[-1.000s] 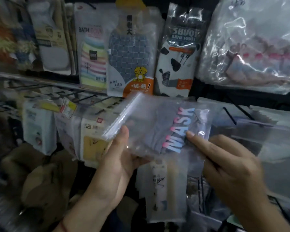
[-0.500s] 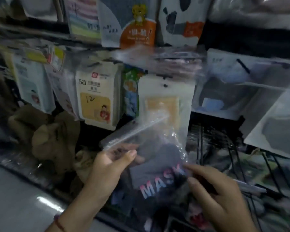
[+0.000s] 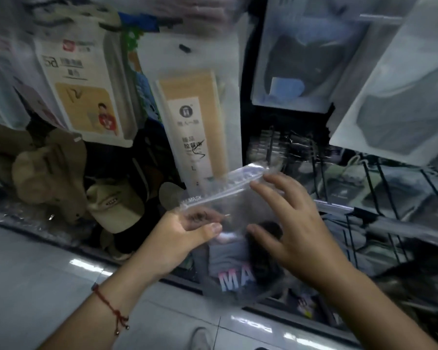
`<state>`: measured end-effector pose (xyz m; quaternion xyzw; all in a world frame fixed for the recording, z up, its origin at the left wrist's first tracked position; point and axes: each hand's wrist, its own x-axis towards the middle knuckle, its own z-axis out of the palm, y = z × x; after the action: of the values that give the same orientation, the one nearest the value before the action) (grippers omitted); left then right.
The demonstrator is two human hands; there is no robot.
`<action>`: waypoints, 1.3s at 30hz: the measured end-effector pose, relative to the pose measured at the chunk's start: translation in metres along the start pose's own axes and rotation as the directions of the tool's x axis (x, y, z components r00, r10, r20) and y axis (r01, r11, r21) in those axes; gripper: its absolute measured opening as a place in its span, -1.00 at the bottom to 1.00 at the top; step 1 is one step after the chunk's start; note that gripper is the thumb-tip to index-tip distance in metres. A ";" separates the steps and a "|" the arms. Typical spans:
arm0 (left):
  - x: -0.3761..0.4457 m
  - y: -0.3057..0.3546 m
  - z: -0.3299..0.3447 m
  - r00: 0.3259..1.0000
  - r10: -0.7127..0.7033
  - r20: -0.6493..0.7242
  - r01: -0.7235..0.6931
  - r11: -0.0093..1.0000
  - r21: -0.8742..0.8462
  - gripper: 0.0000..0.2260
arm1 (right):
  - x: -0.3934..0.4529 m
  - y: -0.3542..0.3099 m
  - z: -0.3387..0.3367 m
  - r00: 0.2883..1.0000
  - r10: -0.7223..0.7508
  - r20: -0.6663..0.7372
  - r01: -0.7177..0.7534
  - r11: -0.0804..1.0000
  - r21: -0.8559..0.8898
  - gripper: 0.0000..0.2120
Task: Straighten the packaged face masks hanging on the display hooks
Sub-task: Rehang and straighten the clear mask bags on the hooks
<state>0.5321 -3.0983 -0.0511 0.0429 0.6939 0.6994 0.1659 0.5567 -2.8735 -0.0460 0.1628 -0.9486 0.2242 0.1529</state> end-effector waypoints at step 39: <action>-0.009 0.192 0.092 0.935 0.329 0.135 -0.355 0.844 0.402 -0.93 | -0.011 0.031 -0.190 0.843 -0.369 -0.392 0.271 0.920 -0.284 -0.95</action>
<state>0.5345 -3.0095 0.1429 0.2216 0.8037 0.5502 0.0465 0.5962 -2.7545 0.1002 0.2474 -0.8674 0.1211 0.4145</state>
